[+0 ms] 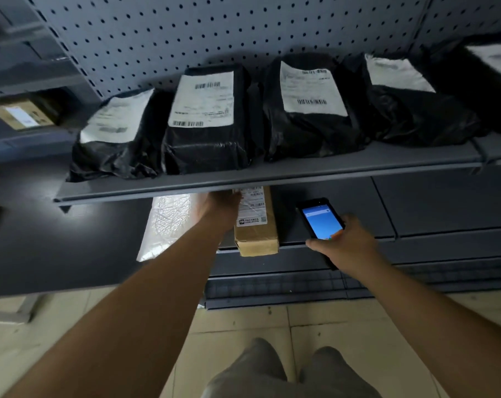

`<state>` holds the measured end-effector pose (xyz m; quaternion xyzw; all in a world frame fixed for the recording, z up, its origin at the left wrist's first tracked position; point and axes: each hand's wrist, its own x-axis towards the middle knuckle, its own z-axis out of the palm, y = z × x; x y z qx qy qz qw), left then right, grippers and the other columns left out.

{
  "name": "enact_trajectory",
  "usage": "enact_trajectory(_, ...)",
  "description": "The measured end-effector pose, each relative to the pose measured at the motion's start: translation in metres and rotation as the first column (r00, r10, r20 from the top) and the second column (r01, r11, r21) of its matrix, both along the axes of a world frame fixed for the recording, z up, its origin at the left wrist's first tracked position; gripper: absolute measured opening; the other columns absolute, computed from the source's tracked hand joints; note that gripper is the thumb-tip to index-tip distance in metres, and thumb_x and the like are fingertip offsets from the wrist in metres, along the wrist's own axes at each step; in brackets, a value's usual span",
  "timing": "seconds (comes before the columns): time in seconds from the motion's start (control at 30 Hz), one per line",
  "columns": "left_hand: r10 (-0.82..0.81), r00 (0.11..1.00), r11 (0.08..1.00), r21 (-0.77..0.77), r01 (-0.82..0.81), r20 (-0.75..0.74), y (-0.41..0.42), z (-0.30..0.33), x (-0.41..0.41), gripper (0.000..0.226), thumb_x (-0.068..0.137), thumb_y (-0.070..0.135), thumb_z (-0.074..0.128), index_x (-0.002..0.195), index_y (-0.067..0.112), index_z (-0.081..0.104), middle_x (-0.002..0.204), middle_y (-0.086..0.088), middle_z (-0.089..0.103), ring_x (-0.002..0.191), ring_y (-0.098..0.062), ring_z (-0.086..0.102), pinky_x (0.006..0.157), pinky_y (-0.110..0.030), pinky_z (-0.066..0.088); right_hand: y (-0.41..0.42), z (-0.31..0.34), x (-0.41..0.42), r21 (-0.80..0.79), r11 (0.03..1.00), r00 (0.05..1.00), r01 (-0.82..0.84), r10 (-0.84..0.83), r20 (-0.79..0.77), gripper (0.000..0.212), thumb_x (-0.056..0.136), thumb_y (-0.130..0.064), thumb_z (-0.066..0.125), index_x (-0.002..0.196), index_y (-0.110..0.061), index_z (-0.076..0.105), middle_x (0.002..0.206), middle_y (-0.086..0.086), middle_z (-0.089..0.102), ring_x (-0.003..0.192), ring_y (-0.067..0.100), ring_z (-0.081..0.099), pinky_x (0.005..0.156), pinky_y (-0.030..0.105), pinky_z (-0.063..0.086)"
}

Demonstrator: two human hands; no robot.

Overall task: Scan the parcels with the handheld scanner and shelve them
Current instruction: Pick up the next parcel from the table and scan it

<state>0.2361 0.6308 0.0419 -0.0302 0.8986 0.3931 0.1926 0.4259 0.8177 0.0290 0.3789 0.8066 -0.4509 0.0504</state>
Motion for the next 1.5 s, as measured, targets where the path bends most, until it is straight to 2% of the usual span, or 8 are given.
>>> enact_trajectory(0.13,0.042,0.997,0.997,-0.065,-0.038,0.063,-0.020,0.025,0.035,0.051,0.106,0.042,0.056,0.140,0.004,0.059,0.128,-0.018,0.068,0.099,-0.028,0.059,0.086,-0.031,0.045,-0.006,0.024,0.021,-0.028,1.000,1.000,-0.012,0.012,0.011,0.065,0.072,-0.047,0.090,0.117,-0.022,0.049,0.098,0.001,0.064,0.081,0.017,0.064,0.056,0.030,0.047)
enact_trajectory(0.23,0.083,0.994,0.994,-0.080,-0.077,0.070,-0.036,0.036,0.060,0.062,0.102,0.048,0.059,0.151,0.012,0.049,0.133,-0.017,0.065,0.106,-0.032,0.064,0.084,-0.032,0.047,-0.008,0.038,0.035,-0.031,0.998,0.998,-0.054,0.055,0.015,0.069,0.057,-0.057,0.086,0.107,-0.023,0.054,0.090,0.003,0.067,0.074,0.022,0.068,0.055,0.034,0.053)
enact_trajectory(0.47,0.138,0.988,0.983,-0.131,-0.128,0.067,-0.079,0.059,0.119,0.071,0.096,0.056,0.062,0.154,0.019,0.044,0.140,-0.012,0.062,0.118,-0.033,0.064,0.098,-0.041,0.055,-0.029,0.073,0.047,-0.015,0.978,0.978,-0.210,0.210,0.007,0.069,0.070,-0.049,0.088,0.119,-0.023,0.047,0.098,0.002,0.063,0.082,0.022,0.066,0.069,0.040,0.057)
enact_trajectory(0.7,0.233,0.972,0.956,-0.187,-0.225,0.022,-0.153,0.072,0.162,0.072,0.097,0.056,0.062,0.155,0.016,0.043,0.150,-0.012,0.052,0.129,-0.034,0.058,0.109,-0.046,0.049,-0.092,0.098,0.032,0.044,0.909,0.910,-0.414,0.413,0.032,0.064,0.076,-0.047,0.087,0.116,-0.021,0.044,0.098,-0.001,0.060,0.082,0.017,0.061,0.060,0.033,0.045)
enact_trajectory(0.93,0.335,0.941,0.911,-0.242,-0.335,-0.040,-0.266,0.090,0.183,0.068,0.100,0.059,0.054,0.157,0.027,0.035,0.157,-0.007,0.042,0.126,-0.032,0.060,0.102,-0.043,0.052,-0.202,0.117,-0.001,0.077,0.801,0.802,-0.594,0.597,-0.029,0.068,0.074,-0.040,0.093,0.119,-0.015,0.049,0.103,0.002,0.059,0.082,0.012,0.061,0.056,0.025,0.045)
enact_trajectory(1.03,0.402,0.914,0.885,-0.233,-0.402,-0.051,-0.325,0.091,0.187,0.072,0.099,0.060,0.055,0.159,0.026,0.033,0.160,-0.007,0.038,0.125,-0.032,0.060,0.104,-0.045,0.052,-0.263,0.116,-0.015,0.072,0.753,0.754,-0.654,0.657,-0.019,0.075,0.072,-0.048,0.091,0.123,-0.022,0.042,0.103,0.000,0.059,0.087,0.017,0.063,0.068,0.036,0.057)
enact_trajectory(1.17,0.464,0.884,0.856,-0.230,-0.463,-0.055,-0.410,0.093,0.193,0.070,0.100,0.057,0.055,0.159,0.024,0.035,0.157,-0.006,0.039,0.119,-0.030,0.062,0.097,-0.039,0.051,-0.348,0.113,-0.026,0.053,0.719,0.719,-0.693,0.695,-0.006,0.071,0.071,-0.051,0.089,0.118,-0.022,0.044,0.099,-0.001,0.062,0.086,0.018,0.065,0.077,0.044,0.060)
enact_trajectory(1.5,0.498,0.862,0.805,-0.320,-0.500,-0.095,-0.567,0.097,0.188,0.068,0.099,0.055,0.054,0.158,0.025,0.037,0.155,-0.006,0.042,0.140,-0.033,0.044,0.114,-0.046,0.042,-0.520,0.130,-0.073,0.018,0.671,0.671,-0.741,0.741,-0.035,0.064,0.076,-0.039,0.084,0.122,-0.019,0.046,0.102,0.002,0.062,0.087,0.018,0.063,0.062,0.032,0.049)
